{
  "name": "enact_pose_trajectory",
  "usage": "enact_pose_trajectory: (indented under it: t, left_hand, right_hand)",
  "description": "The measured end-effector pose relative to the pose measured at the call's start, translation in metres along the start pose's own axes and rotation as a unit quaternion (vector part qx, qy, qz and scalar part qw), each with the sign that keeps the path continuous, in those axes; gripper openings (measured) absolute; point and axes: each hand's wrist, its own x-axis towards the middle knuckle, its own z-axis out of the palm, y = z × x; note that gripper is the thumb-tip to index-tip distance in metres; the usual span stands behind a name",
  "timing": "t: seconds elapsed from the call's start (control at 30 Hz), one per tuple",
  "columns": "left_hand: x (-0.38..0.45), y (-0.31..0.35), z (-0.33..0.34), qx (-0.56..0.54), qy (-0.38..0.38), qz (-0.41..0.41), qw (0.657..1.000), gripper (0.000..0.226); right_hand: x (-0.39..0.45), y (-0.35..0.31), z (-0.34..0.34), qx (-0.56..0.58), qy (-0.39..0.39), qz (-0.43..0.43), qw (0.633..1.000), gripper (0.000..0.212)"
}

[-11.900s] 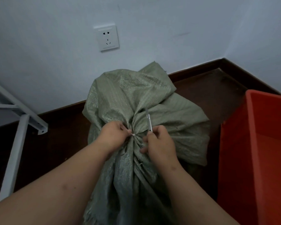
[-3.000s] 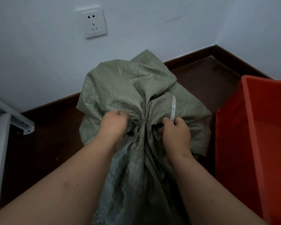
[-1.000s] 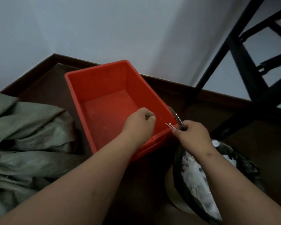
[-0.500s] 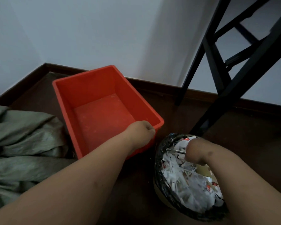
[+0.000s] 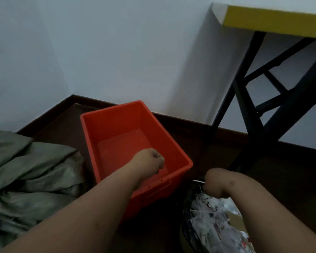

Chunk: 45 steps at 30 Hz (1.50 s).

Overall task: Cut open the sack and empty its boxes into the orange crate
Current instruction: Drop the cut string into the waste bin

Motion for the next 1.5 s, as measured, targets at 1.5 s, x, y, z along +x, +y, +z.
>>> enact_pose_trajectory:
  t: [1.5]
  left_hand:
    - [-0.012, -0.036, -0.166, -0.12, 0.278, -0.004, 0.953, 0.004]
  right_hand:
    - [-0.128, -0.156, -0.142, 0.114, 0.558, -0.305, 0.763, 0.02]
